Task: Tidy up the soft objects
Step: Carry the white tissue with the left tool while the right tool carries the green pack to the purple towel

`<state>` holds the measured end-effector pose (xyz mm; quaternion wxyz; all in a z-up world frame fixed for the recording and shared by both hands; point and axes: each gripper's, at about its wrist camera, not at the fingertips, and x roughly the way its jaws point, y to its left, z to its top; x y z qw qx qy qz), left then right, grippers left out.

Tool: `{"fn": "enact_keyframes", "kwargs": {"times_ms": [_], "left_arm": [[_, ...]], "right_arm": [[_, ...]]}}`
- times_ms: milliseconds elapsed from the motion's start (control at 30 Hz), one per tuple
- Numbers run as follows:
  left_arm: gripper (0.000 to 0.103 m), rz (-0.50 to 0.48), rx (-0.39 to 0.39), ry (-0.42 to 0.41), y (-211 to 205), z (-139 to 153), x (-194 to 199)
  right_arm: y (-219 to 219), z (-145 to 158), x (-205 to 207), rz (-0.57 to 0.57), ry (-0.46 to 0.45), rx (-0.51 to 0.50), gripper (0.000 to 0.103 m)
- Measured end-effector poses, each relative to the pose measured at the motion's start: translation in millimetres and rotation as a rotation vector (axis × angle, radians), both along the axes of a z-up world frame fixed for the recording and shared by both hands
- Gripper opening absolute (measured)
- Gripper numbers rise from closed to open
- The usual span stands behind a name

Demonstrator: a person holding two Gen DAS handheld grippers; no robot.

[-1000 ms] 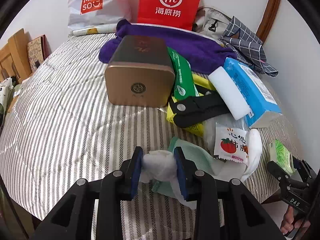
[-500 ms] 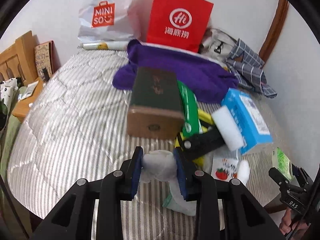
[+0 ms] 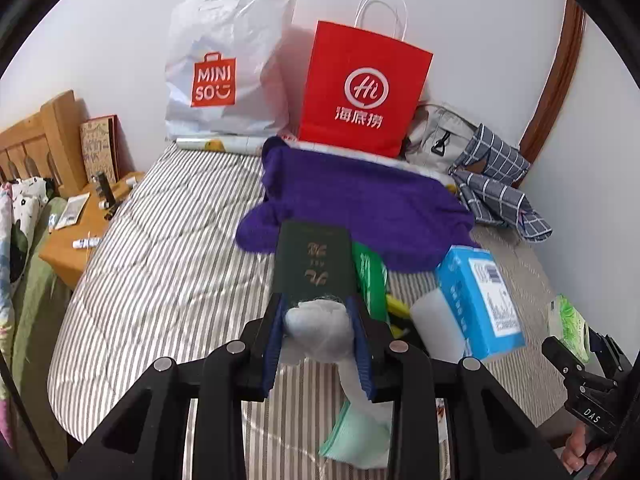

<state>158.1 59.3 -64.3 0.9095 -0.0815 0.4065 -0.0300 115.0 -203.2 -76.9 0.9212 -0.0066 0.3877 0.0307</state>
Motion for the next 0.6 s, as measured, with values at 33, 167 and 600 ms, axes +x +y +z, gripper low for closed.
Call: {"fn": "enact_keyframes", "kwargs": {"times_ms": [33,167,600], "left_arm": [[0.03,0.001,0.0,-0.003,-1,3,3],[0.03,0.001,0.001,-0.017,-3,13,14],[0.03,0.003,0.011,-0.037,-10,27,64]], "right_arm": [[0,2,3,0.002,-0.003,0.002,0.087],[1,12,18,0.012,-0.011,0.008,0.087],[6,30,83,0.05,-0.04,0.006,0.087]]}}
